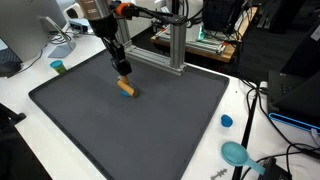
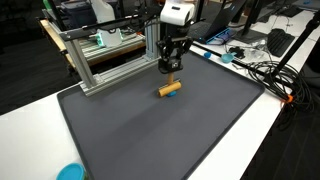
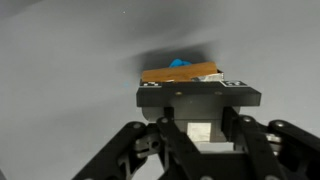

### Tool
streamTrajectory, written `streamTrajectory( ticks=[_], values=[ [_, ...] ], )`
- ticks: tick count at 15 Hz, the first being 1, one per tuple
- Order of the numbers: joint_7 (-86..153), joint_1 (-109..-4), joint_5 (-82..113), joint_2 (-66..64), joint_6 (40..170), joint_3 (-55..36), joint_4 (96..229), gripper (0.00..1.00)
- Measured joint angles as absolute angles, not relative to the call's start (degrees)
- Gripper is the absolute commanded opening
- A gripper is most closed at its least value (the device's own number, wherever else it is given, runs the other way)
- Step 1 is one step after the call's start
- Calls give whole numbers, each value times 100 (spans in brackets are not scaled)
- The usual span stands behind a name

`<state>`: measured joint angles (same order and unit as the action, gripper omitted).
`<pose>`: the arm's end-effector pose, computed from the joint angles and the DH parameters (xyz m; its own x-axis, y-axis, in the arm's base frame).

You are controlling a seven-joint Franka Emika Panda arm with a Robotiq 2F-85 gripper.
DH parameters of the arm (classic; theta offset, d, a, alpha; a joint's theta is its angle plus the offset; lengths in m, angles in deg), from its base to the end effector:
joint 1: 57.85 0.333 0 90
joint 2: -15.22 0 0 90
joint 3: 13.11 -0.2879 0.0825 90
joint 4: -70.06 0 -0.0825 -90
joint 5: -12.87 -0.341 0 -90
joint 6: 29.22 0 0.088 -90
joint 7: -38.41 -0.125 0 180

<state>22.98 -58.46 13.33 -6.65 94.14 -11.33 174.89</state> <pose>0.5866 -0.0240 0.3020 0.9525 -0.3002 -0.0513 -0.2989 -0.9537 0.0328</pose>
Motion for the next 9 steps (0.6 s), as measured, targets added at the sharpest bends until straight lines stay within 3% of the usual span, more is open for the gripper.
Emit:
streamTrajectory(
  ticks=[9],
  values=[
    [2297,-5840,1330,-810,8968,-1133,17232,22]
  ],
)
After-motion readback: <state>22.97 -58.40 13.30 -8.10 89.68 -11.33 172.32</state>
